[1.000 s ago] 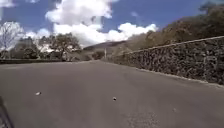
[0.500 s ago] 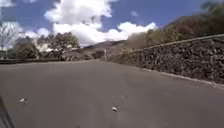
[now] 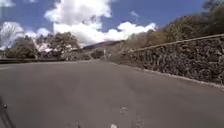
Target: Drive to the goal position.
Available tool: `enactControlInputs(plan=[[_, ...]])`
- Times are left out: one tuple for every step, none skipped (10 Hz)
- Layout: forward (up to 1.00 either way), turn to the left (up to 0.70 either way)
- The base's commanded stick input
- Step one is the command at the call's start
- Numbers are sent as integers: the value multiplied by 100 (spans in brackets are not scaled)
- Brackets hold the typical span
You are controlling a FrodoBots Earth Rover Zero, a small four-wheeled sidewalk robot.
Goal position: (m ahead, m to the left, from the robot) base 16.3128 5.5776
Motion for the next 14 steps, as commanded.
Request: enactControlInputs(plan=[[70, 0], [70, 0], [70, 0], [70, 0], [70, 0], [70, 0], [70, 0], [70, 0], [70, 0], [70, 0], [70, 0], [70, 0], [70, 0], [70, 0]])
